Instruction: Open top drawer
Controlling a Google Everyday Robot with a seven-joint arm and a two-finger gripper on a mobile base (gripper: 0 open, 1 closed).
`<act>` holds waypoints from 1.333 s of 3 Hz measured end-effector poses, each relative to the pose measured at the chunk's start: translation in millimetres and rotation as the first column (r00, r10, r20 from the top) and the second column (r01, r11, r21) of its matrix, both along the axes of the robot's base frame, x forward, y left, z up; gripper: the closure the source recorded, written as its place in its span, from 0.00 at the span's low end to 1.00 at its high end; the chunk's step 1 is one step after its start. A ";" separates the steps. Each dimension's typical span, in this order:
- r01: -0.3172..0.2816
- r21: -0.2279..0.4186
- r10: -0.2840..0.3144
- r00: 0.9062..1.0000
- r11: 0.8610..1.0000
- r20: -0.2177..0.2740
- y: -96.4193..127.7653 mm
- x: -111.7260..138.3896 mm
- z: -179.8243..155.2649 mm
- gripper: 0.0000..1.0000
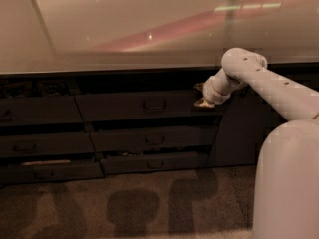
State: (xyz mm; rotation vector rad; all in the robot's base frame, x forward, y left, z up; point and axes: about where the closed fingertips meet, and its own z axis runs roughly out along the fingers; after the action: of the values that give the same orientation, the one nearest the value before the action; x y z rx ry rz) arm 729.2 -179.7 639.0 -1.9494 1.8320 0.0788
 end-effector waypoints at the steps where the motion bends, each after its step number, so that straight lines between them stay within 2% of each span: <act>1: -0.004 0.003 0.004 1.000 1.000 0.002 -0.2 -2.6 -1.1 1.00; 2: -0.011 -0.004 0.011 1.000 1.000 0.019 -3.1 -3.3 5.8 1.00; 4: -0.011 -0.004 0.011 1.000 1.000 0.019 -3.1 -3.3 21.0 1.00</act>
Offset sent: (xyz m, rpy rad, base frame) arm -0.1813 0.0043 -0.1058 0.0037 -0.0340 0.2613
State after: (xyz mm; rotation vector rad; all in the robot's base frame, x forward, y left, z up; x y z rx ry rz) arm 725.9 -182.7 659.9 -1.9567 1.8108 0.0603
